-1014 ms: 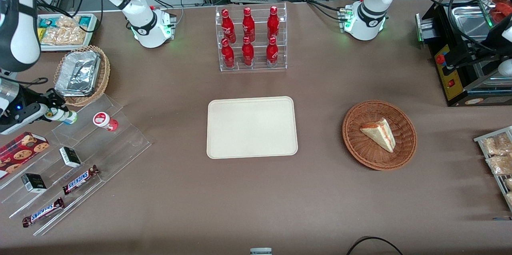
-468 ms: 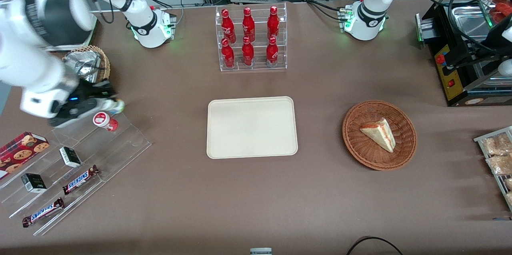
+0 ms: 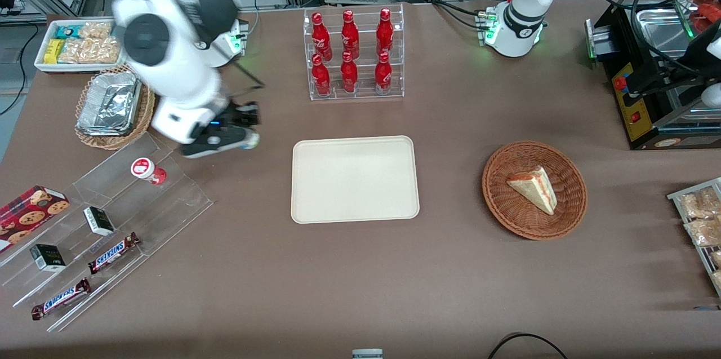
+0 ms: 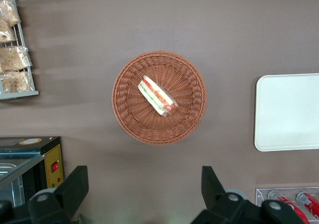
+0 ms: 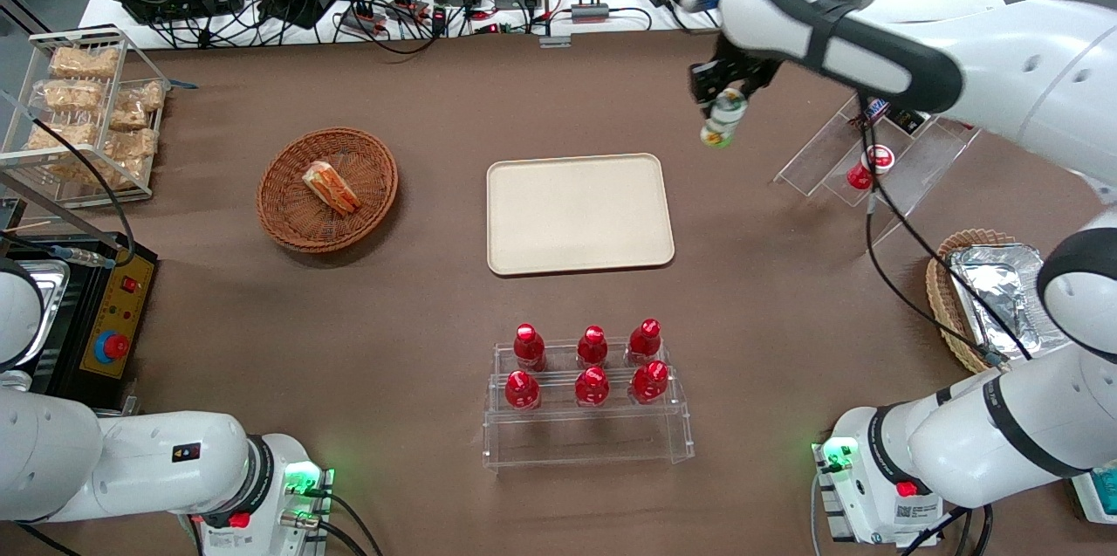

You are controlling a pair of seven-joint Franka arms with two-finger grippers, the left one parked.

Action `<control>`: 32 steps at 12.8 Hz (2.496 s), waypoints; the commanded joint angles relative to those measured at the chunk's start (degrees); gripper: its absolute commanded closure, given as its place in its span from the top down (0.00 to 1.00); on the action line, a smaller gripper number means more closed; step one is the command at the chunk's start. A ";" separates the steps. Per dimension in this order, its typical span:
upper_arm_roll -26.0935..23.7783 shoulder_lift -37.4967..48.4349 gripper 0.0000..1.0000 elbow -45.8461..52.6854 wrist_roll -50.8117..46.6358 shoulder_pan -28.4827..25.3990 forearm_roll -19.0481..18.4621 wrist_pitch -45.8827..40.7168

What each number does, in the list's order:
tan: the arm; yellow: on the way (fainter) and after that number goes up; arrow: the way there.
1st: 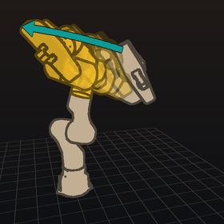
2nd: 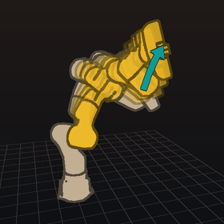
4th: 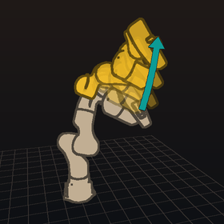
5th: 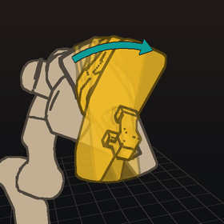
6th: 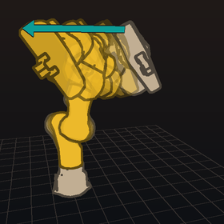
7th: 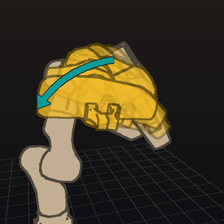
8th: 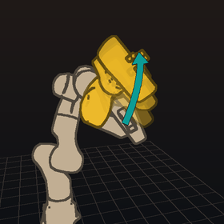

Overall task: Place green gum on tray
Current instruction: 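Carry the held gum tub over to the cream tray and lower it, then open the right gripper to set the gum tub upright on the tray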

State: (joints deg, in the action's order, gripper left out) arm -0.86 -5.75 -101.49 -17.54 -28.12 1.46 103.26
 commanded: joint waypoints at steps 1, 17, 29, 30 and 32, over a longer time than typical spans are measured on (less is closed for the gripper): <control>0.77 -8.37 0.00 5.76 -9.41 -5.52 0.82 3.16; 1.12 -29.84 0.00 6.84 -22.98 -17.66 -0.15 28.84; 2.44 -32.21 0.06 6.57 -22.89 -17.94 -2.52 32.79; 2.44 -32.39 0.79 6.57 -22.89 -17.85 -2.52 33.05; 2.53 -32.39 1.00 6.57 -22.80 -17.76 -3.31 33.06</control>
State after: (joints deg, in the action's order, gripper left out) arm 1.44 -37.17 -96.12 -39.70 -45.84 -0.56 135.56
